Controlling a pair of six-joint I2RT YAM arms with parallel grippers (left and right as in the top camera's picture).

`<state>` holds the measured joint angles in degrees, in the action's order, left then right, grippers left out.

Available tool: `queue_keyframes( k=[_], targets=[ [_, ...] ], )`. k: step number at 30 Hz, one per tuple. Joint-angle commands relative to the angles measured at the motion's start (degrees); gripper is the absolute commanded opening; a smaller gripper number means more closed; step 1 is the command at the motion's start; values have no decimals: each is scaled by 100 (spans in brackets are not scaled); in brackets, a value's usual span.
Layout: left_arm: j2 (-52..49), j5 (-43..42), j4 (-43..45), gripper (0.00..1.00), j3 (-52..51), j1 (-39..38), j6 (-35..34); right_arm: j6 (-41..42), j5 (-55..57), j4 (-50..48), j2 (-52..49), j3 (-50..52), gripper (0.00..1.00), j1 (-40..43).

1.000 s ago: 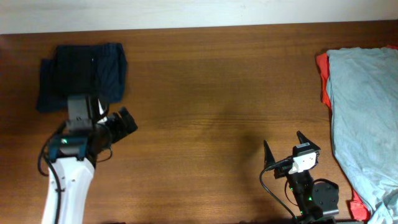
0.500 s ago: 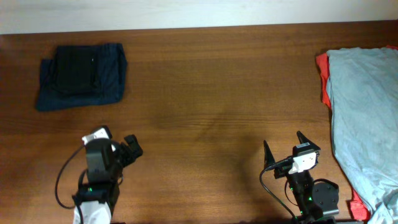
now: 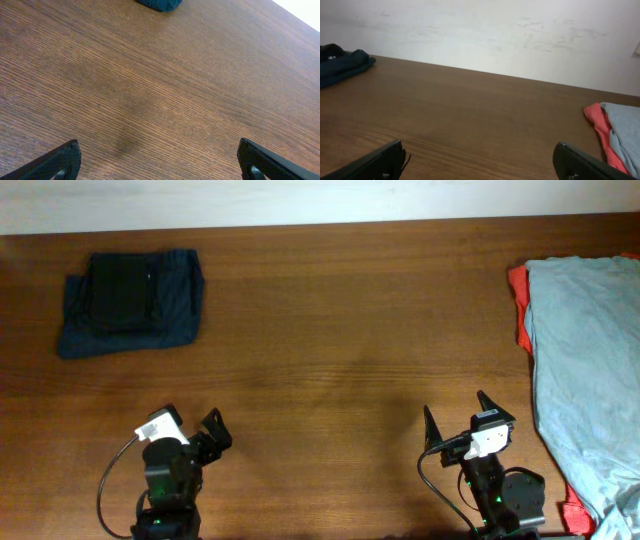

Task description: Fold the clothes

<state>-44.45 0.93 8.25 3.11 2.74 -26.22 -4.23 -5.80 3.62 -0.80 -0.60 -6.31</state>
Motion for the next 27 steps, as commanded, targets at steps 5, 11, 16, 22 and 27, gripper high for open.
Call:
queue_keyframes(
  k=[5,11,16,22,27],
  targets=[
    [319,103,33,99,-195,-13,13,66,50,31,59,28,99,39],
    [785,195,-146,99,-264,-13,57,66,50,31,59,28,99,39],
    [1180,195,-376,99,-264,-13,704,66,50,28,59,28,99,39],
    [2074,280,-1211,99,-264,-13,1084,66,50,31,59,28,99,39],
    [3005,229,-1268,99,-264,-15,1622,66,50,31,59,28,99,39]
  ],
)
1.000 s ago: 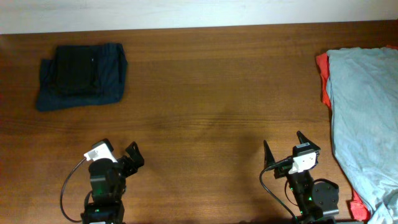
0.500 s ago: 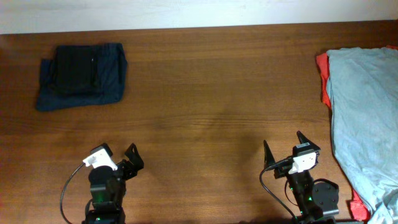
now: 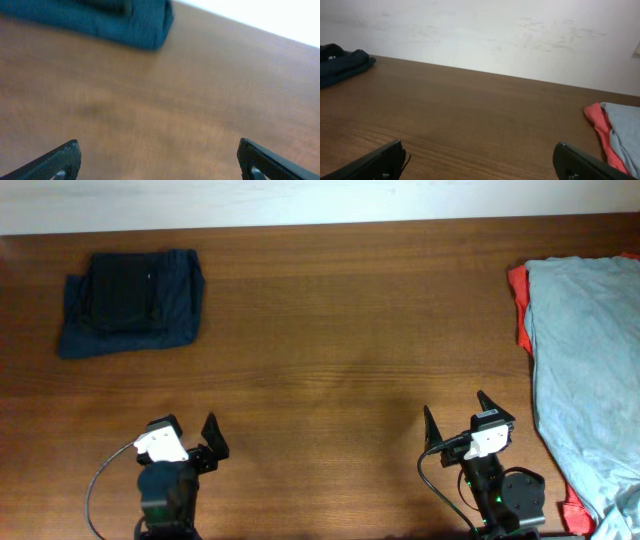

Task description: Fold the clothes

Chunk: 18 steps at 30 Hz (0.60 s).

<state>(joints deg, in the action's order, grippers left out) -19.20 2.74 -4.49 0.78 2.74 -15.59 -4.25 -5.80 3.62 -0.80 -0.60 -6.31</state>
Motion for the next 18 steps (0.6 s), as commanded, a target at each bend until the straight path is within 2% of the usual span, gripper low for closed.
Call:
queue_keyframes(
  k=[1,11,18],
  targets=[
    [675,-9,-9,99,-31,-15,748,68,50,31,59,28,99,39],
    [1606,-35,-13,99,-28,-632,1899,68,50,31,59,28,99,39],
    [1891,-59,-17,99,-28,-774,1956,68,50,31,59,28,99,39]
  ],
)
